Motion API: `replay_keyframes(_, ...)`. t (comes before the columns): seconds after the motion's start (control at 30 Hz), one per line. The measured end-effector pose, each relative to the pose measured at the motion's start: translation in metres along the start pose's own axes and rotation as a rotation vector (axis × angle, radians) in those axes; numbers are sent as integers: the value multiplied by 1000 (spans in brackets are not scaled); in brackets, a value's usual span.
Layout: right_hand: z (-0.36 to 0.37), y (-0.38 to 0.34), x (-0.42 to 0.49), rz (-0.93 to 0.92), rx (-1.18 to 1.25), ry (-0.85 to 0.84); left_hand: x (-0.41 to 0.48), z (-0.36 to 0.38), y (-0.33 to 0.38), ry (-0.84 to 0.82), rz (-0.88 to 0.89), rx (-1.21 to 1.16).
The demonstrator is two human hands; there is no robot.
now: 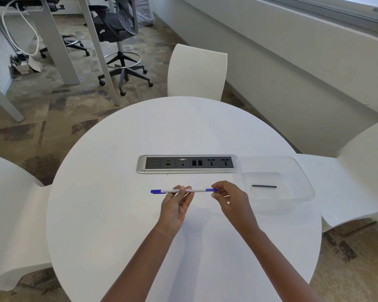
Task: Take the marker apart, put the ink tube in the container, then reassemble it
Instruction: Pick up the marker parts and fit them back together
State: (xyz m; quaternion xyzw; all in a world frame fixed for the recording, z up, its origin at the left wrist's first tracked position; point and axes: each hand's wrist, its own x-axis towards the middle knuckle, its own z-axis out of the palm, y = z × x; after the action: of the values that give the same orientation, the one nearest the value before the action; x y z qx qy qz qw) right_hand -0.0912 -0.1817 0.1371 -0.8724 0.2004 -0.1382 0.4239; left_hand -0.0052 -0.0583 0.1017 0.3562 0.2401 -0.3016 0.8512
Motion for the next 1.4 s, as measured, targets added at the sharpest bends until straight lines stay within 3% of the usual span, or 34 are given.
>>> replay_keyframes(0.87, -1, -3, 0, 15, -28, -56, -8, 4, 1, -26, 26, 26)
replay_keyframes(1.17, 3, -5, -1, -115, -171, 15, -7, 5, 0, -56, 59, 44)
replay_keyframes(1.4, 3, -6, 4, 171, 167, -87, -10, 4, 1, -79, 99, 67)
